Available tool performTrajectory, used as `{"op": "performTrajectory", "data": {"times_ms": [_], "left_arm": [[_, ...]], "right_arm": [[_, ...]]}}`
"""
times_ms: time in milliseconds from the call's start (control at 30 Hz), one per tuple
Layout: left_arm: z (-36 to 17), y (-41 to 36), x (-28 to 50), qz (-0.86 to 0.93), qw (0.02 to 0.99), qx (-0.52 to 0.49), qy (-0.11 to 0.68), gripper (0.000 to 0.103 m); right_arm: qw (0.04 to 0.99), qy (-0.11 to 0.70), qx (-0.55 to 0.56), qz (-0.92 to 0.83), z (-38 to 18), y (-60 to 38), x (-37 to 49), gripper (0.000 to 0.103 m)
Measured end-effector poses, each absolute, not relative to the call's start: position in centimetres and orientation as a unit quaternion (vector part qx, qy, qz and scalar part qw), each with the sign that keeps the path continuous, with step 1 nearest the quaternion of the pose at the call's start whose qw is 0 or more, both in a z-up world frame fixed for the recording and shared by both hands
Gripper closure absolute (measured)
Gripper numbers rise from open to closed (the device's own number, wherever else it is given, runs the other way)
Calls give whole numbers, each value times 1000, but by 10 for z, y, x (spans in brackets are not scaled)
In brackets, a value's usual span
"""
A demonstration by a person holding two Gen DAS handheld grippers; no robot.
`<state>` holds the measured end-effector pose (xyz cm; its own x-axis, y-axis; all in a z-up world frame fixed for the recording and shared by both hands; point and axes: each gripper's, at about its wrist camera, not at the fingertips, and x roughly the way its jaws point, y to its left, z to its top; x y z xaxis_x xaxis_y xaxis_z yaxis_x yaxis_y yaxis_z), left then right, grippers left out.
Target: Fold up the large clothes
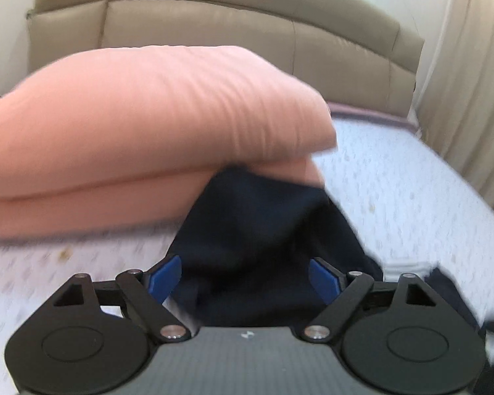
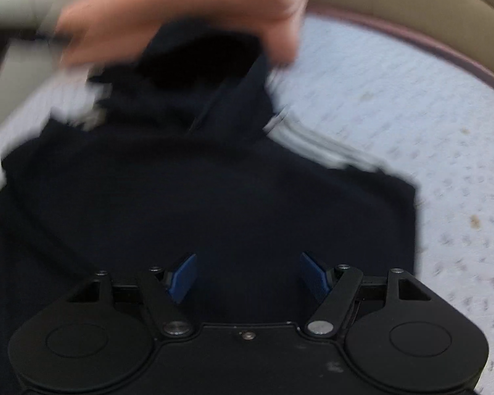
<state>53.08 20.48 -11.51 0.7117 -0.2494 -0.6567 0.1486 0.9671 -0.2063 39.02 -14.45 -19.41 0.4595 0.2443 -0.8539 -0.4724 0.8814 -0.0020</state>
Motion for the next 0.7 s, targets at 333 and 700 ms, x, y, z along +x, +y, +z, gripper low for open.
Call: {"op": "performTrajectory", "data": {"times_ms": [333,700], "left_arm": [[-175,186,671,-66,896,-58,435,18],[-176,133,680,-34,920,-15,389,88]], "right_arm": [[882,438,-47,168,-217,-154,371,18],[891,424,-47,157,-228,-139,376,6]]}}
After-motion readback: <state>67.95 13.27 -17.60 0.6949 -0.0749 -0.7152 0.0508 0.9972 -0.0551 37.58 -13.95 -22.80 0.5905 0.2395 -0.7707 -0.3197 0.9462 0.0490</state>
